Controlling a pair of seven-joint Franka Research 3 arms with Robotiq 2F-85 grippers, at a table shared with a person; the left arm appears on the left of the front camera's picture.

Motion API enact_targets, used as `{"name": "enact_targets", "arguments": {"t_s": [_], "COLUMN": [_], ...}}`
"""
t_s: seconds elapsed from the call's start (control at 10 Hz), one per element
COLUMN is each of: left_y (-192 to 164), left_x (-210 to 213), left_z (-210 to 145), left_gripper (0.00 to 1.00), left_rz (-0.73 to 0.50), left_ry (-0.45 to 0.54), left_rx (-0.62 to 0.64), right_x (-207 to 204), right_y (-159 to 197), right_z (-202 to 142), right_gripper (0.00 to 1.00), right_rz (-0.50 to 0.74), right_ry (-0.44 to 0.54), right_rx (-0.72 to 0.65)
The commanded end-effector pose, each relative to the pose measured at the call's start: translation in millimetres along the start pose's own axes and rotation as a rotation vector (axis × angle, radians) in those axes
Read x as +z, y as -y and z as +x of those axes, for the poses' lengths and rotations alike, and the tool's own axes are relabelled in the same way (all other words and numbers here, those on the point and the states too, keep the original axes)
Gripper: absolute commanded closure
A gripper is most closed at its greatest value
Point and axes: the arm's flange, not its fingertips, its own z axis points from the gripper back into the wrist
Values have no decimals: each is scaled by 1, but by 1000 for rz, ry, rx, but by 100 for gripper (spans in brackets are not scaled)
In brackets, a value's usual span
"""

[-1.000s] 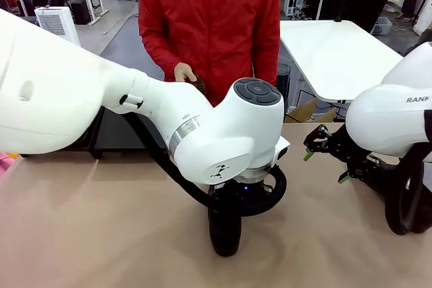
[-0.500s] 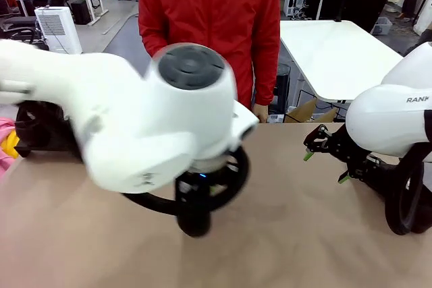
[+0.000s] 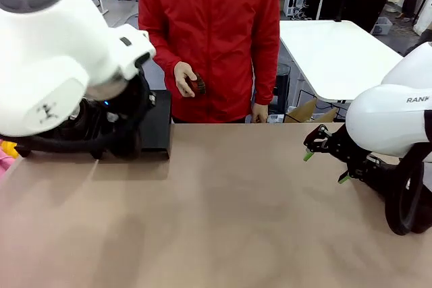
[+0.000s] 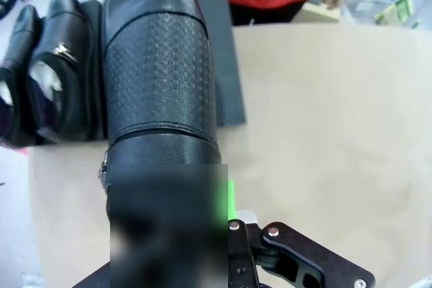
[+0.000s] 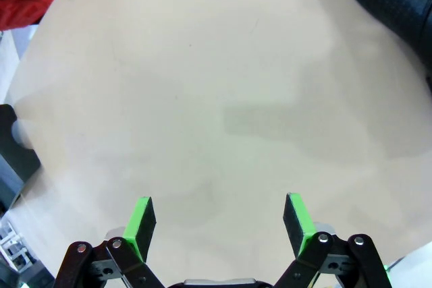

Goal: Organize the shoes by placing them on the stand.
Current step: Place the Shoe from the middle of the table onto the Shoes Stand.

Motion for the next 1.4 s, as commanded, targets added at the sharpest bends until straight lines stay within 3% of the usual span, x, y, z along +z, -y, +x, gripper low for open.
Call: {"name": "enact_targets", "arguments": {"t_s": [0.0, 0.5, 1.3], "left_y": [-11, -64, -68], "left_x": [-19, -92, -165], "left_z": [33, 66, 90], "left_gripper": [100, 100, 100], "left_rz": [48, 122, 153], "left_ry": [-1, -20, -43], "left_rx": [-1, -29, -76], "right_x": [0, 0, 0], "right_y": [-1, -1, -1], "right_z": [-1, -1, -1], "right_gripper": [0, 0, 0], "right_rz": [0, 0, 0], "right_ry": [1, 1, 1], "right_rx": [3, 3, 3]}}
